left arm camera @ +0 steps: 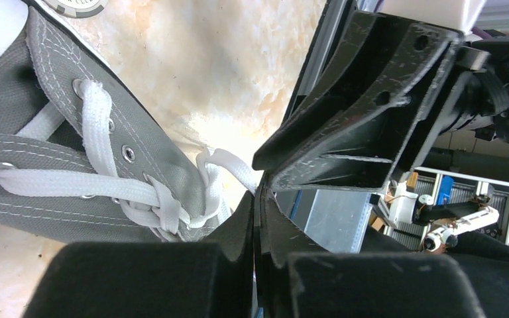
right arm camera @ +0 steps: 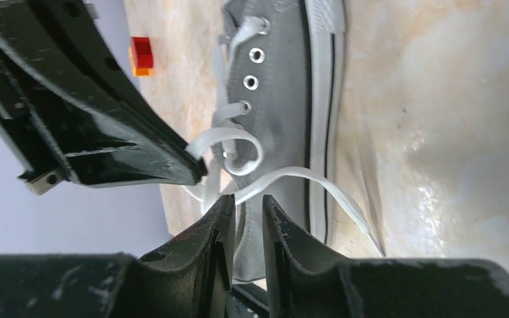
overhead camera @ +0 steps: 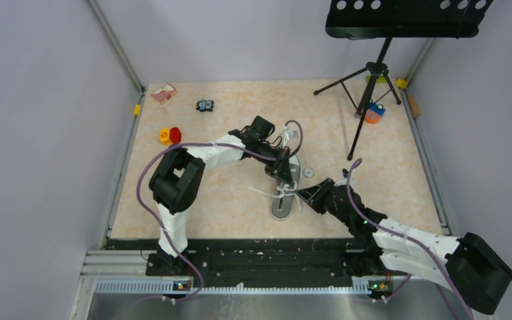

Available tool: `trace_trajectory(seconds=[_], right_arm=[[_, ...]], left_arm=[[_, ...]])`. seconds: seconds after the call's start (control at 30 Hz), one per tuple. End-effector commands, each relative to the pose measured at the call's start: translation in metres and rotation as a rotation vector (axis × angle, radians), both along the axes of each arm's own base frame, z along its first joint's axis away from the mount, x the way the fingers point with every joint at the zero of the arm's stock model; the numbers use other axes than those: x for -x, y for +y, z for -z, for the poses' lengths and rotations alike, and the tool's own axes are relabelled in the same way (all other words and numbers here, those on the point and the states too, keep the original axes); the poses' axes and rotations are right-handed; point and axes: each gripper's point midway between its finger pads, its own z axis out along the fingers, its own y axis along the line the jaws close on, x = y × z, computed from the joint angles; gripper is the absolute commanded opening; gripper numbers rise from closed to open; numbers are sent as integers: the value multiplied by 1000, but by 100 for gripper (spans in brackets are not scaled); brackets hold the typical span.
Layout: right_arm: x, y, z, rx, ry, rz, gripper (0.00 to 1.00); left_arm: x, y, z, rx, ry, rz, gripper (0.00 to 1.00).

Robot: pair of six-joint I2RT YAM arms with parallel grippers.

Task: Tie the shoes
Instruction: Cross the shoelace with the shoelace.

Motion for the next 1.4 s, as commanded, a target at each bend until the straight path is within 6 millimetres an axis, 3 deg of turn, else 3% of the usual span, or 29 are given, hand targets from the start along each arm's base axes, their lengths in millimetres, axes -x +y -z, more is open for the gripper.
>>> trace_trajectory(seconds=[0.0,0.4,0.9,1.0,1.13,1.37], right_arm=[[-1,5,1,-81,57,24,25],[-4,19,10,-151,103,10,30],[-12,16,22,-135,118,31,28],[-11,18,23,-143,121,20,22],[-11,18,18,-152,96,16,0],[-12,12,3,-127,43,19,0]], left_arm=[[-4,2,-9,19,-39,4,0],[-1,3,-12,29,-39,8,0],[4,5,-9,33,-28,18,0],[4,5,-9,35,-30,19,0],[5,6,-9,36,-28,21,0],[6,6,-9,41,-29,25,0]])
